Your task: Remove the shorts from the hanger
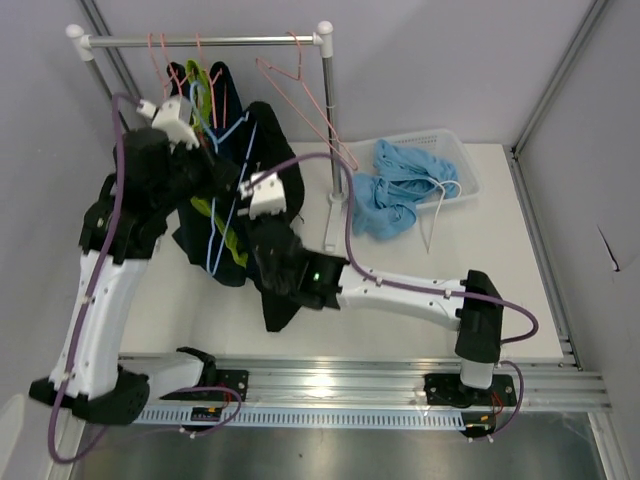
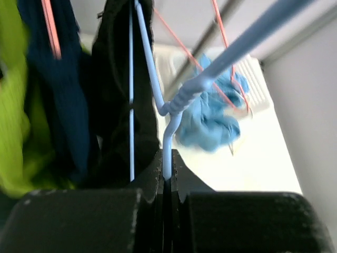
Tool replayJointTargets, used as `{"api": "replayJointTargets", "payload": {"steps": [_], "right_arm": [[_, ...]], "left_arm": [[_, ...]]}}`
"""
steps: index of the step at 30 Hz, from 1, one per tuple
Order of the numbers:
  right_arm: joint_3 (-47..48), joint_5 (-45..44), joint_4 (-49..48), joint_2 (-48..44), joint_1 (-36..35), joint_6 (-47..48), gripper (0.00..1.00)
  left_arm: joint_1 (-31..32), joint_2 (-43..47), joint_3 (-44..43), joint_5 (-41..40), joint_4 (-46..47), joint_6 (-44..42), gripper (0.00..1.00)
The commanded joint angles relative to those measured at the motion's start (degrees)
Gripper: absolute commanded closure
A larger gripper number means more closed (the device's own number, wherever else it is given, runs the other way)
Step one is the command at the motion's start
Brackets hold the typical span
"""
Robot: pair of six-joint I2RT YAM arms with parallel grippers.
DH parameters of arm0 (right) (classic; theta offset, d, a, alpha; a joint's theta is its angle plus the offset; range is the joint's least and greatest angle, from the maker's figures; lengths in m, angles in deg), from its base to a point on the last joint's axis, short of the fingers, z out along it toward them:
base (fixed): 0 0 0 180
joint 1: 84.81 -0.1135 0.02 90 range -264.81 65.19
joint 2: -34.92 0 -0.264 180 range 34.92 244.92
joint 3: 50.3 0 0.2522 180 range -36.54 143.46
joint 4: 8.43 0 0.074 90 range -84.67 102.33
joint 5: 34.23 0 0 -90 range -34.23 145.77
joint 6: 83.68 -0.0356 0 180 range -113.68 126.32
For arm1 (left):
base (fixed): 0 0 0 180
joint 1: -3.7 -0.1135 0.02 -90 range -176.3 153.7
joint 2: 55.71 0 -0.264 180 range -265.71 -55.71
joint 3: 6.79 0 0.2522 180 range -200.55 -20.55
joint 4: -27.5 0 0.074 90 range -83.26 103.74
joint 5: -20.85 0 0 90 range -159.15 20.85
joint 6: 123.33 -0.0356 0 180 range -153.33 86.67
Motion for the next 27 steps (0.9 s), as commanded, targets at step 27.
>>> {"api": "replayJointTargets", "payload": {"steps": [27], "right_arm": [[13.23, 6.32, -4.84, -20.01, 17.72, 18.53, 1.0]], "left_arm": [[6.69, 41.77, 31.34, 6.74, -9.54, 8.08, 1.0]]}}
